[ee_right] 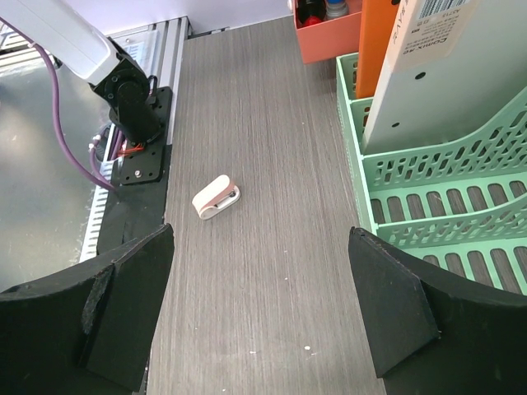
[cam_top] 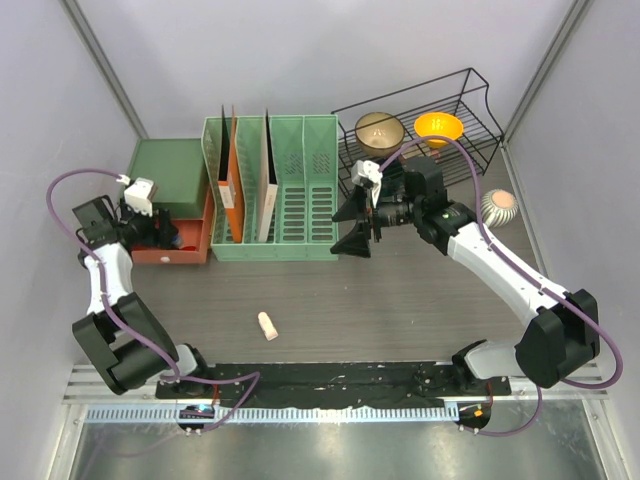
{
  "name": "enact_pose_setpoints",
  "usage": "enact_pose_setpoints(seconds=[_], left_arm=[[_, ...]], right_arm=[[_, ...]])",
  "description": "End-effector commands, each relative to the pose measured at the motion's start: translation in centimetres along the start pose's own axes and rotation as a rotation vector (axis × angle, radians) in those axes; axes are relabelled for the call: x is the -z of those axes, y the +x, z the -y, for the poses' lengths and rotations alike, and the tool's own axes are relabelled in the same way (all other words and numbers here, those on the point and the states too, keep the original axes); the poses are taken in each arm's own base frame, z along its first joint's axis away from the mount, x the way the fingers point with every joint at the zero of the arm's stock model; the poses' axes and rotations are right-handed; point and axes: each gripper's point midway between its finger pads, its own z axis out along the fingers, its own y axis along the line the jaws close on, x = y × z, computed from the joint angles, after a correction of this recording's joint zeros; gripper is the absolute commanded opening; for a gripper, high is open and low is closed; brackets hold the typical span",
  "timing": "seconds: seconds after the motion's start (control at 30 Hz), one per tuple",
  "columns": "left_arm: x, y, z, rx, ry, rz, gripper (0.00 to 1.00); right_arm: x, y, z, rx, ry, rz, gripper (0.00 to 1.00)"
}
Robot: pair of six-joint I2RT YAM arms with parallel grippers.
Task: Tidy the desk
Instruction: Place the stationery in the drawer.
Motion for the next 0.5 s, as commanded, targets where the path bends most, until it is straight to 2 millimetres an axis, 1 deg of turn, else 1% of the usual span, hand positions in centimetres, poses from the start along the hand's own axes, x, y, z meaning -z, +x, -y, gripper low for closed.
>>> enact_pose_setpoints(seconds=[0.0, 0.3, 0.47], left_arm=[[0.4, -2.1, -1.3, -0.06, -0.071, 0.068, 0.69], [1.0, -2.8, -2.0, -0.093, -0.132, 0.093, 0.68], [1.2, -3.1, -2.5, -0.078, -0.164, 0.1, 0.67]], right_arm=[[0.3, -0.6, -0.4, 0.038, -0.015, 0.015, 0.92], [0.2, -0.4, -0.4, 0.033, -0.017, 0.011, 0.92], [0.2, -0.2, -0.4, 0.031, -0.019, 0.007, 0.92]])
